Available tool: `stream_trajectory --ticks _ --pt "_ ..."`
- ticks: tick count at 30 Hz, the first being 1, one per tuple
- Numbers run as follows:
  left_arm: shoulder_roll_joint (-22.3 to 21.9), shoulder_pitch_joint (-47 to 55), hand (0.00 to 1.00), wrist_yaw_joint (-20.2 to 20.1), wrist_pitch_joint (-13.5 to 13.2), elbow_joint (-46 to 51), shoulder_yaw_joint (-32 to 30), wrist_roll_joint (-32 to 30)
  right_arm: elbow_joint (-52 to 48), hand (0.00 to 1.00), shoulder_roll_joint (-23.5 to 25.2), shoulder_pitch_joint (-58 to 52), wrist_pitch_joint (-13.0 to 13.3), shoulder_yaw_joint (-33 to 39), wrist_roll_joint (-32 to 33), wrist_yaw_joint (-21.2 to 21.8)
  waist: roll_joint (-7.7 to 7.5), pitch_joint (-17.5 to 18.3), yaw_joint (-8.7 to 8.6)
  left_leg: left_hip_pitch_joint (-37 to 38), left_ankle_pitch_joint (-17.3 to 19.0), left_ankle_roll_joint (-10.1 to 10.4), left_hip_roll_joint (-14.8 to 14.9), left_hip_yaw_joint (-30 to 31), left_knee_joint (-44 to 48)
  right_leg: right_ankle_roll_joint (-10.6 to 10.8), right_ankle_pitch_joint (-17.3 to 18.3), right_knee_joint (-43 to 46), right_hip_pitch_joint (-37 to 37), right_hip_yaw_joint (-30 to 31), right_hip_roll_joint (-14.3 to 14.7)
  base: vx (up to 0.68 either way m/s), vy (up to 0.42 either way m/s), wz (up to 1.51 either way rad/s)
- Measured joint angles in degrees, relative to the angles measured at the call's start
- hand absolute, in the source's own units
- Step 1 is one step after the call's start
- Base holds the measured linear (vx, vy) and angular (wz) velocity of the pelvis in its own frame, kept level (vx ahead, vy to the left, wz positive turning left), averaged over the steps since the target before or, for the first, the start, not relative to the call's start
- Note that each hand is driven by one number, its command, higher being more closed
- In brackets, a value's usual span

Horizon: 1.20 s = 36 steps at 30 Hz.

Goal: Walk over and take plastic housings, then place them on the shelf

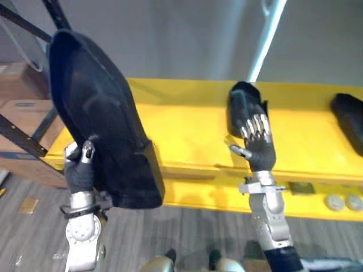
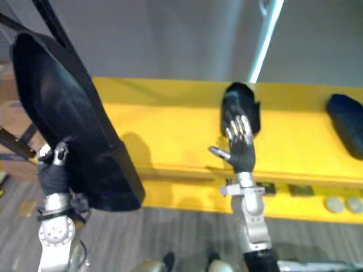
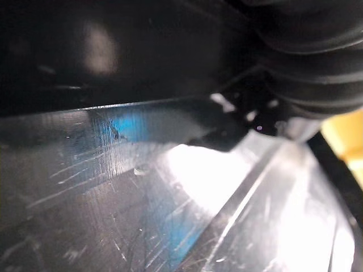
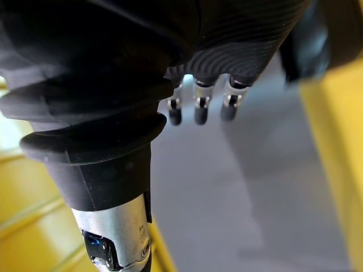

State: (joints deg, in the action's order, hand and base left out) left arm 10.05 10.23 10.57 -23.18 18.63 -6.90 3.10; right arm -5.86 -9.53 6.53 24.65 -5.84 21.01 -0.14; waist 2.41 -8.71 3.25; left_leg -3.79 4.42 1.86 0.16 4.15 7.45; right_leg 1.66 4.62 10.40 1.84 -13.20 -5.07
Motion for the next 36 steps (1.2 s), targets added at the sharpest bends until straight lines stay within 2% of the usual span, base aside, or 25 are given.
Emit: stream_trajectory --ticks 1,2,3,5,7,10,14,16,18,20,24,26,29,30,32,36 --pt "-0.01 -1.11 1.00 -0.78 -0.11 0.06 0.92 -0.30 -0.40 0.00 -0.17 -0.20 -0.02 2.12 -2.28 -1.68 0.16 0.06 -1.02 -0.56 -0.54 -0.82 2.33 -7.91 0.04 -0.66 0.42 -0.09 -1.41 -2.99 -0.20 0.16 -0.066 1.32" --pt "-0.02 -1.96 1.00 -1.72 -0.14 0.00 1.20 -0.37 -0.76 0.00 -0.33 -0.44 -0.27 4.09 -4.12 -3.32 0.10 0.05 -1.26 -0.40 -1.94 -0.87 3.53 -12.00 -0.10 -1.08 0.72 0.19 -2.05 -4.29 -0.42 0.13 -0.007 1.14" --pt "-0.36 -2.93 1.00 -2.24 -0.25 -0.03 1.43 -0.90 -1.74 0.00 -0.36 -0.56 -0.30 6.98 -6.32 -5.17 0.04 0.01 -1.24 -0.33 -3.67 -1.68 2.90 -14.34 -0.58 -1.12 1.00 1.26 -1.85 -4.39 -1.13 0.09 0.036 0.72" --pt "-0.48 -3.81 1.00 -2.04 -0.48 -0.13 1.55 -1.28 -4.21 0.00 -0.34 -0.54 -0.11 11.23 -8.00 -6.97 -0.29 -0.12 -1.76 -0.45 -5.04 -1.95 1.29 -13.28 -1.00 -0.91 1.96 2.09 -1.73 -3.84 -2.51 0.04 0.076 0.49" --pt "-0.50 -3.56 1.00 -1.57 -0.56 -0.13 1.18 -1.49 -5.66 0.00 -0.40 0.04 1.18 13.94 -9.61 -8.52 -0.77 -0.06 -2.18 -0.48 -5.05 -1.92 -0.27 -12.24 -1.01 0.27 3.55 2.05 -1.53 -2.61 -3.98 0.01 0.072 0.06" --pt "-0.45 -3.48 1.00 -0.62 -0.66 -0.17 0.83 -1.99 -6.72 0.00 -0.44 1.35 2.76 15.28 -10.73 -10.71 -0.55 -0.01 -2.74 -1.41 -5.22 -1.59 -1.37 -11.36 -1.03 1.51 4.36 2.44 1.40 1.88 -5.06 -0.05 0.066 -0.51" --pt "-0.25 -3.68 1.00 -1.03 -0.69 -0.16 0.64 -1.81 -7.65 0.00 0.00 -1.86 2.91 16.05 -11.69 -14.90 0.10 -0.16 -4.97 2.63 -3.83 -0.88 -1.39 -12.93 -4.64 4.06 0.58 0.45 1.33 7.75 -4.39 -0.02 0.076 -0.71" --pt "0.81 -4.09 1.00 -2.04 -0.41 -0.20 0.61 -1.82 -8.93 0.00 1.36 -5.42 2.89 16.73 -11.77 -15.27 0.32 -0.14 -5.92 4.19 -3.29 -1.68 -1.40 -14.69 -6.55 4.62 -1.54 -2.43 0.42 9.68 -3.89 -0.04 0.146 -0.68" --pt "1.93 -4.44 1.00 -2.60 0.10 -0.86 0.41 -1.27 -11.51 0.00 4.43 -9.67 2.91 16.98 -11.27 -15.05 -0.17 -0.28 -6.37 5.24 -3.21 -1.81 -1.48 -16.61 -7.69 4.52 -2.40 -3.61 0.00 10.33 -3.93 -0.08 0.118 -0.51" --pt "2.02 -4.61 1.00 -4.15 1.44 -1.99 -0.66 0.47 -12.41 0.00 5.86 -11.24 3.09 16.28 -10.70 -13.54 -0.36 -0.35 -7.25 5.73 -2.57 -1.81 -1.44 -17.58 -8.86 3.25 -1.56 -2.25 0.51 8.49 -4.42 -0.11 0.043 -0.28" --pt "2.03 -5.19 1.00 -3.72 4.65 -3.28 -1.37 0.33 -10.80 0.00 4.14 -10.90 4.27 16.34 -12.13 -13.49 -0.13 -0.60 -7.13 3.69 -2.45 -1.19 -0.72 -17.92 -6.72 3.73 -1.85 -1.71 2.55 6.67 -4.79 -0.04 -0.015 0.01" --pt "1.83 -5.02 1.00 -2.70 5.79 -4.55 -1.48 0.32 -9.67 0.00 1.89 -9.69 4.27 16.37 -12.87 -13.65 0.68 -1.43 -7.03 2.69 -2.87 -0.95 -0.08 -17.92 -5.64 4.49 -2.47 -1.85 3.79 7.22 -3.98 0.00 -0.072 -0.13" --pt "1.55 -3.32 1.00 -1.04 7.43 -4.71 -4.03 0.30 -8.92 0.00 -0.16 -7.93 4.03 16.41 -12.75 -13.45 1.21 -1.70 -6.94 3.18 -2.77 -0.50 1.20 -19.01 -5.01 4.01 -4.20 -4.47 3.52 9.55 -2.09 0.05 -0.059 -0.47" --pt "1.38 -3.56 1.00 0.39 8.94 -4.87 -5.67 0.25 -8.94 0.00 -0.63 -8.19 3.69 16.91 -11.38 -12.30 1.25 -1.87 -7.26 3.97 -2.49 -0.11 1.70 -19.09 -5.03 3.87 -5.02 -6.67 2.34 10.38 -1.54 0.09 -0.054 -0.53" --pt "1.31 -4.70 1.00 1.16 9.70 -6.07 -6.52 0.29 -9.05 0.00 -0.75 -9.54 3.60 17.79 -10.40 -11.78 1.43 -1.98 -7.59 4.40 -2.48 -0.10 1.85 -19.05 -5.14 3.73 -5.39 -7.59 1.60 10.40 -1.35 0.05 -0.023 -0.18" --pt "1.91 -12.05 1.00 3.83 15.06 -13.64 -8.84 0.30 -9.06 0.00 -0.67 -14.57 1.12 19.17 -8.27 -9.55 2.86 -2.73 -9.05 5.77 -2.59 -0.03 2.05 -19.16 -7.13 3.40 -5.37 -8.61 0.88 10.35 -0.92 0.02 -0.012 -0.05"
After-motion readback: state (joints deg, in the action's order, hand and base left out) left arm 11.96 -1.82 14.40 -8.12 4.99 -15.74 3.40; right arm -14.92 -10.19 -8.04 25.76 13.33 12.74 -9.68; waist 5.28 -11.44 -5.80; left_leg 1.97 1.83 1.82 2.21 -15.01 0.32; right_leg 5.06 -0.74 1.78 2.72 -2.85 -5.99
